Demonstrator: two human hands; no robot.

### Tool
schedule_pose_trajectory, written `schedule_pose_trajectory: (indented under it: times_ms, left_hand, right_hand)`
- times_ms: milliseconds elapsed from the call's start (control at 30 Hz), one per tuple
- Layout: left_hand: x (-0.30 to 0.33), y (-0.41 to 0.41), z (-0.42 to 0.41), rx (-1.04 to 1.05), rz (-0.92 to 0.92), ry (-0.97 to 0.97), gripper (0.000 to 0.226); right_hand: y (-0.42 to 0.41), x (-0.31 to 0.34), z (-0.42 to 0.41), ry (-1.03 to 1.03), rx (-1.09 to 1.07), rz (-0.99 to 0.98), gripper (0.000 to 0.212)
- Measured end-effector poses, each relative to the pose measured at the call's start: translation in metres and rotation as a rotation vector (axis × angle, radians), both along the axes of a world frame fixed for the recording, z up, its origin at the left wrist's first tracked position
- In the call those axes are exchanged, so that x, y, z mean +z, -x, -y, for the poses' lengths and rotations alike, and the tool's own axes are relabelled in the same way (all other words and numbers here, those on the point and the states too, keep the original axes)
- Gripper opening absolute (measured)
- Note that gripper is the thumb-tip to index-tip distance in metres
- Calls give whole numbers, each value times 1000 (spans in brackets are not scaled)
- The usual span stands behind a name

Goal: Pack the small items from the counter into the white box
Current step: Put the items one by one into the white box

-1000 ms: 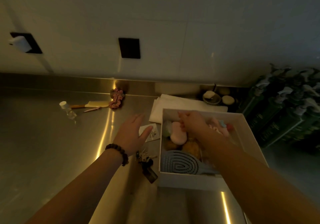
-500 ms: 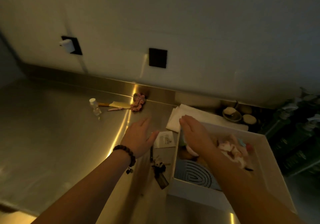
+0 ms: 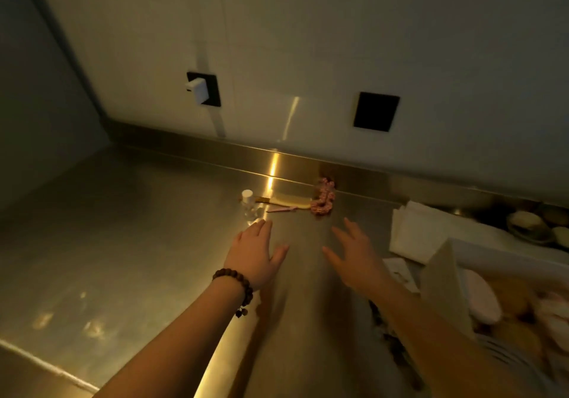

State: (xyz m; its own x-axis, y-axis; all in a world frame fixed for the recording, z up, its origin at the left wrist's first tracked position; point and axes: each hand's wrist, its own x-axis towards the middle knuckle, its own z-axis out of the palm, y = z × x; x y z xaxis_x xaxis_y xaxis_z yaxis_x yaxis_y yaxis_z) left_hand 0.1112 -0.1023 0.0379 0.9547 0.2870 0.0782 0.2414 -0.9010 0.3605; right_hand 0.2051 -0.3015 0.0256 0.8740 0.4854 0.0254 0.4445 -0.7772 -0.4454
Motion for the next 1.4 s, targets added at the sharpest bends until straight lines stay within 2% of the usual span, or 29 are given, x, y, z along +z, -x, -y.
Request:
schedule_pose_trajectory:
  times_ms: [300,567,733,800,900,1167,1300,1400]
  left_hand:
    - [-34,-50,-122,46,-119,203,76]
    - [-56,-101,-140,-35,-54,477,64]
    - [-71,-114,-147,-59,-18,466,50]
    - [-75,-118,-150,-53,0,451,43]
    - [-80,-121,-155,-43,3,469,34]
    - [-74,-120,-172,4,-22,524,29]
    - [-68,-114,-174,11,10,517,27]
    - [-60,-111,-174,13,29,515,30]
  right_hand:
    - [-46,-27,-116,24,1,-119,80]
    - [-111,-46,-158,186,81,-105,89]
    - [-143,-58,-163,293,173,-83,91]
    - [-151,-62,-164,291,206,-71,87]
    - [-160,-65,-163,292,264,54,70]
    - [-163,-61,-165,394,407,242,43]
    - [-154,-60,-164,474,406,370,28]
    - [-152,-58,-163,430,338,328,22]
